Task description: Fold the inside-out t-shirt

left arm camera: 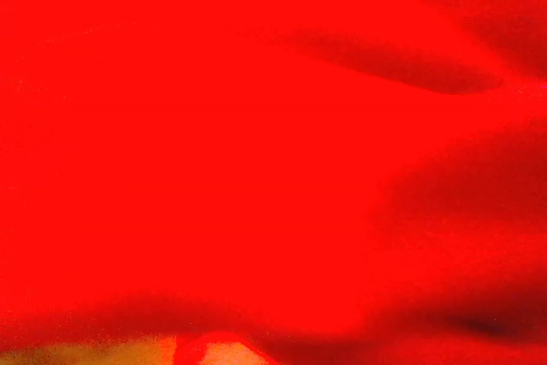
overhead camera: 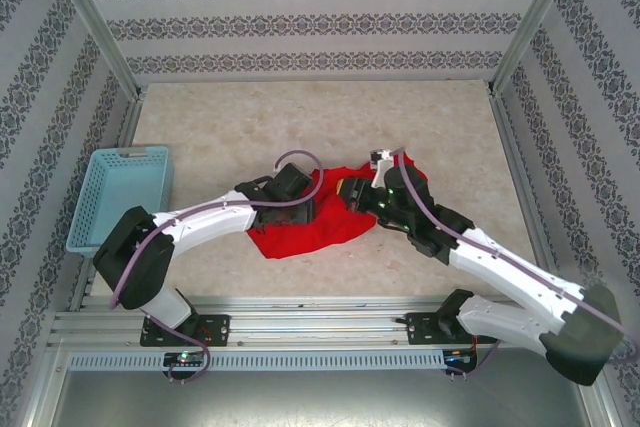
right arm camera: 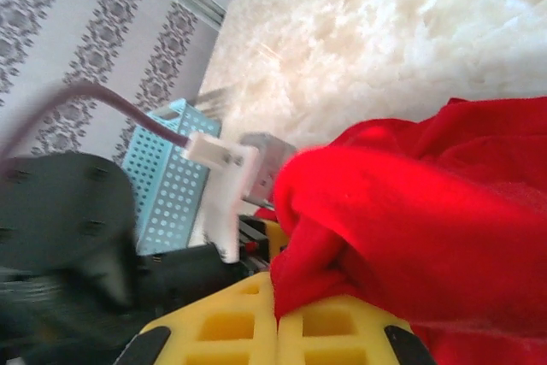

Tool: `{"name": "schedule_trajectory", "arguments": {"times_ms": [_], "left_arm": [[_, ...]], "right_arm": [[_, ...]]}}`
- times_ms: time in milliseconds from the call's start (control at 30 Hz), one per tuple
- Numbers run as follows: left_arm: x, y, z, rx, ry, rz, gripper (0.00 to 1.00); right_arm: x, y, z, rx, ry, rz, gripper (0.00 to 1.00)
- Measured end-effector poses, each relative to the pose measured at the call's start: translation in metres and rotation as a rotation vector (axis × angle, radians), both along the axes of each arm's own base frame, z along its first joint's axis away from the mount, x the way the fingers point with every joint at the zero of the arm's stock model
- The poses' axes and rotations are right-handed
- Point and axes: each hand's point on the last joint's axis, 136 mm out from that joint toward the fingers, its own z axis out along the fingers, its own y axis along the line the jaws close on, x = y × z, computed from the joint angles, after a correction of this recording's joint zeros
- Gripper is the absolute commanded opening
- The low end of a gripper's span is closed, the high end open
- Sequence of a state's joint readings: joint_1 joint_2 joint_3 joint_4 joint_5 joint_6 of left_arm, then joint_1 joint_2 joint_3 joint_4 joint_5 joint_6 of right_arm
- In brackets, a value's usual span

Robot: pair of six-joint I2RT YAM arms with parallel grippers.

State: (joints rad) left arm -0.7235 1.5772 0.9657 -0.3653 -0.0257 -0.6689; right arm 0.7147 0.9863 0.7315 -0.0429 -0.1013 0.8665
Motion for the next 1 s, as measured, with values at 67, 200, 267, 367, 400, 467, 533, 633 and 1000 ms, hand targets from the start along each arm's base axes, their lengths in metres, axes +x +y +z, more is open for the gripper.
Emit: {"name": "schedule_trajectory", "arguments": {"times_ms": [67,200,267,367,400,467,533,633,1000], "left_arm": [[-0.001,0.008,-0.012,-0.008,0.009,0.019,0.43],[0.006,0.016,-0.02,-0.044,0.0,0.053,0.37],[0.007,0.016,-0.021,-0.058,0.001,0.054,0.37],[0.008,0.01,-0.019,-0.085,-0.001,0.041,0.37],[0.008,0.008,-0.018,-0.091,-0.003,0.037,0.36],[0.008,0.005,-0.016,-0.102,-0.006,0.028,0.31],[0.007,-0.001,-0.015,-0.122,-0.007,0.011,0.23],[0.009,-0.009,-0.01,-0.158,-0.016,-0.009,0.11],[-0.006,-0.041,0.007,-0.235,-0.061,-0.122,0.0]], "right_arm": [[-0.002,-0.009,0.001,0.018,0.005,-0.009,0.0],[-0.009,-0.017,-0.024,0.005,0.082,-0.004,0.0],[-0.012,-0.019,-0.034,-0.003,0.101,0.003,0.0],[-0.014,-0.02,-0.037,0.003,0.1,0.008,0.0],[-0.014,-0.02,-0.039,0.007,0.097,0.01,0.0],[-0.015,-0.022,-0.049,-0.001,0.107,0.006,0.0],[-0.015,-0.028,-0.071,-0.035,0.143,-0.016,0.03],[-0.012,-0.041,-0.1,-0.102,0.203,-0.072,0.28],[-0.018,-0.059,-0.089,-0.393,0.134,-0.125,0.49]]}}
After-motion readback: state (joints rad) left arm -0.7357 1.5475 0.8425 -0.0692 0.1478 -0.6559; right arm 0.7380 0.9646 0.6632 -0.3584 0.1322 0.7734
